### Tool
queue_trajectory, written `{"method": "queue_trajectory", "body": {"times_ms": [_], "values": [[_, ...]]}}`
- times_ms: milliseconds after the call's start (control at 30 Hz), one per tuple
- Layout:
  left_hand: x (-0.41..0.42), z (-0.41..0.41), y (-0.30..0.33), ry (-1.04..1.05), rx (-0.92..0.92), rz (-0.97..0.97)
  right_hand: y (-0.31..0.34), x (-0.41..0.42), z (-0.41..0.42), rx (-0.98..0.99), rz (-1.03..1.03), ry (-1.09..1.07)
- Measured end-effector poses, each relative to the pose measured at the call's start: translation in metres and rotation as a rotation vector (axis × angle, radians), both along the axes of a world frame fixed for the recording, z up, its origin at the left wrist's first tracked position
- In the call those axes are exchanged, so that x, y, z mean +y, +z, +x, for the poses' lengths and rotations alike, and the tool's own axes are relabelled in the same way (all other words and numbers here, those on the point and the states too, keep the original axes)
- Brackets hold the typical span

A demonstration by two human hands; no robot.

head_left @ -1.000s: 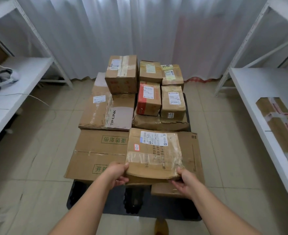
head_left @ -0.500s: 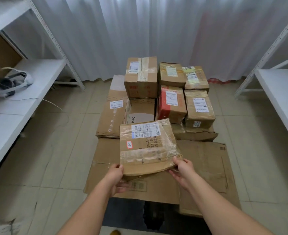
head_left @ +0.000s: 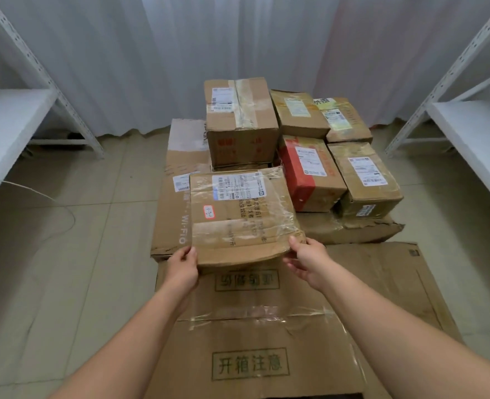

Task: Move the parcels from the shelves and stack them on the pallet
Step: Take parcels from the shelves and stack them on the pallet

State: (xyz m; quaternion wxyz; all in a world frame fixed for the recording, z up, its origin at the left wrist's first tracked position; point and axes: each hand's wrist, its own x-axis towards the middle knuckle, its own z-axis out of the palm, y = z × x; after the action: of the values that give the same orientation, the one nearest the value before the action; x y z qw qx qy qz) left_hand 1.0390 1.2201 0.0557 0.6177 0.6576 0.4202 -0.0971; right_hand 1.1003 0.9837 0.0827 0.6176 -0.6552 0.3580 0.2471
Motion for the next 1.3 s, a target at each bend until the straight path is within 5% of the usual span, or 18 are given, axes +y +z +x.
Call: {"method": "queue_trajectory", "body": {"times_ms": [333, 900, 1300], "values": [[0.012, 0.095, -0.062, 0.044, -0.049, 0.052, -0.078, 0.015, 0.093, -0.042, 0.019, -0.009], [-0.005, 0.131, -0.065, 0.218, -0.050, 0.194, -0.079, 0.010, 0.112, -0.222, 0.028, -0.171], [-0.034, 0.077, -0.019, 0.149, 0.207, 0.088, -0.044, -0.011, 0.057, 0.060, 0.043, -0.110]]}}
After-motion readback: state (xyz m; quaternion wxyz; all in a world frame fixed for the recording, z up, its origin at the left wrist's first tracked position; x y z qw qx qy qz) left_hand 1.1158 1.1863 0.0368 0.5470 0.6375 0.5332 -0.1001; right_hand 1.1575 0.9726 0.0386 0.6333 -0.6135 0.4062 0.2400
